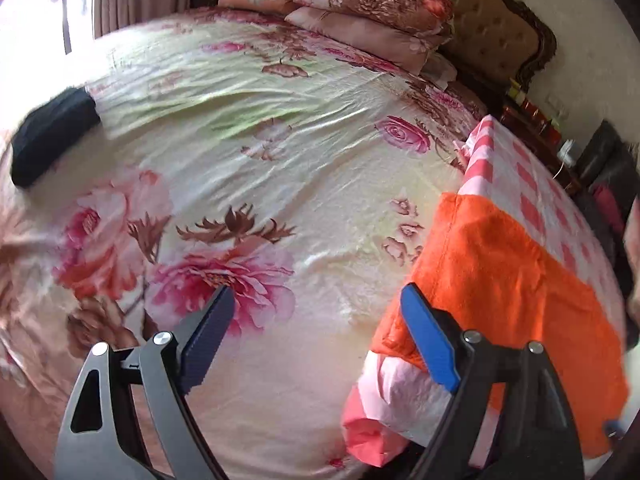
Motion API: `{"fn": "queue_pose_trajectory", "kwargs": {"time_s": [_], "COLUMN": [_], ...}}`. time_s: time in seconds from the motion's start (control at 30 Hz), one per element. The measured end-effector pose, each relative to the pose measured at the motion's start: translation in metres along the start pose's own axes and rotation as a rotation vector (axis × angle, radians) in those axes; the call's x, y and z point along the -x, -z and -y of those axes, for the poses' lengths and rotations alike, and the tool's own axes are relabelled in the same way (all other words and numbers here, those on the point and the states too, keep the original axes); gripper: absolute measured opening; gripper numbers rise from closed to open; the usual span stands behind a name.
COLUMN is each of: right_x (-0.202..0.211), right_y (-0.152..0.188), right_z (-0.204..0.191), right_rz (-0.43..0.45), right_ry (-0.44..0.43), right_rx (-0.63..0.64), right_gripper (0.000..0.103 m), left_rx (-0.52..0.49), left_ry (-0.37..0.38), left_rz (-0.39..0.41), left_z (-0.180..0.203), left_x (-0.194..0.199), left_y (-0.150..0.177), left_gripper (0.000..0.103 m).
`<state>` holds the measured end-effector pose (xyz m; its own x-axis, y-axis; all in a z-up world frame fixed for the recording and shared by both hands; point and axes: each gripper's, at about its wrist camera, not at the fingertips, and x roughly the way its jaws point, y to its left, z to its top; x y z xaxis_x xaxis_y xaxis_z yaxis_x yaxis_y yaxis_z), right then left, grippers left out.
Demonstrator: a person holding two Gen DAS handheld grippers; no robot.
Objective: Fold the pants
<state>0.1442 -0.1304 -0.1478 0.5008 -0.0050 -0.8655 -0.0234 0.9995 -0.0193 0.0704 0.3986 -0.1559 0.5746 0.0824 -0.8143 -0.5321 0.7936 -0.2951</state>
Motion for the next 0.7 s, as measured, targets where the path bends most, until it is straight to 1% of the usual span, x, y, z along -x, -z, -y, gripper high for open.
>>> {"fn": "queue_pose_trajectory", "kwargs": {"time_s": [0.03, 0.07, 0.1, 0.13, 0.17, 0.2, 0.23, 0.3, 0.37, 0.43, 0.47, 0.57, 0.63, 0.67, 0.7], "right_x": [0.0, 0.0, 0.001, 0.002, 0.002, 0.002, 0.001, 0.001, 0.0, -0.001, -0.003, -0.007, -0.01, -0.01, -0.011], "right_y": [-0.001, -0.002, -0.003, -0.003, -0.003, -0.003, -0.002, 0.0, 0.001, 0.001, 0.0, -0.002, -0.002, -0.003, -0.003], "right_z": [-0.008, -0.018, -0.028, -0.037, -0.048, -0.057, -0.064, -0.074, -0.08, -0.082, -0.081, -0.08, -0.081, -0.082, -0.083], "right_rz": [-0.003, -0.007, -0.01, -0.01, -0.011, -0.014, -0.019, -0.029, -0.037, -0.042, -0.044, -0.056, -0.065, -0.065, -0.066], "right_ry": [-0.024, -0.051, -0.068, -0.078, -0.088, -0.096, -0.104, -0.113, -0.119, -0.118, -0.115, -0.113, -0.109, -0.106, -0.105], "right_rx": [0.003, 0.01, 0.023, 0.039, 0.064, 0.087, 0.106, 0.121, 0.128, 0.136, 0.137, 0.122, 0.119, 0.121, 0.124], "right_gripper": [0.098, 0.098, 0.098, 0.098, 0.098, 0.098, 0.098, 0.098, 0.098, 0.098, 0.098, 0.098, 0.098, 0.098, 0.098], "left_rx": [0.071, 0.11, 0.124, 0.133, 0.152, 0.18, 0.236, 0.31, 0.387, 0.429, 0.429, 0.381, 0.341, 0.312, 0.281], "left_ry": [0.059, 0.105, 0.142, 0.201, 0.284, 0.338, 0.383, 0.432, 0.51, 0.592, 0.613, 0.657, 0.655, 0.652, 0.644], "left_rz": [-0.018, -0.025, -0.031, -0.056, -0.107, -0.144, -0.18, -0.219, -0.269, -0.303, -0.304, -0.315, -0.313, -0.31, -0.307], "left_z": [-0.011, -0.019, -0.021, -0.022, -0.023, -0.022, -0.028, -0.036, -0.046, -0.05, -0.048, -0.035, -0.026, -0.022, -0.018], "left_x": [-0.002, -0.002, -0.003, -0.006, -0.013, -0.02, -0.028, -0.04, -0.054, -0.063, -0.064, -0.068, -0.069, -0.068, -0.066], "left_y": [-0.002, -0.003, -0.003, -0.003, -0.002, 0.0, 0.003, 0.011, 0.02, 0.025, 0.026, 0.022, 0.018, 0.016, 0.014], "left_gripper": [0.079, 0.077, 0.076, 0.076, 0.076, 0.076, 0.076, 0.076, 0.074, 0.066, 0.064, 0.056, 0.033, 0.03, 0.024]}}
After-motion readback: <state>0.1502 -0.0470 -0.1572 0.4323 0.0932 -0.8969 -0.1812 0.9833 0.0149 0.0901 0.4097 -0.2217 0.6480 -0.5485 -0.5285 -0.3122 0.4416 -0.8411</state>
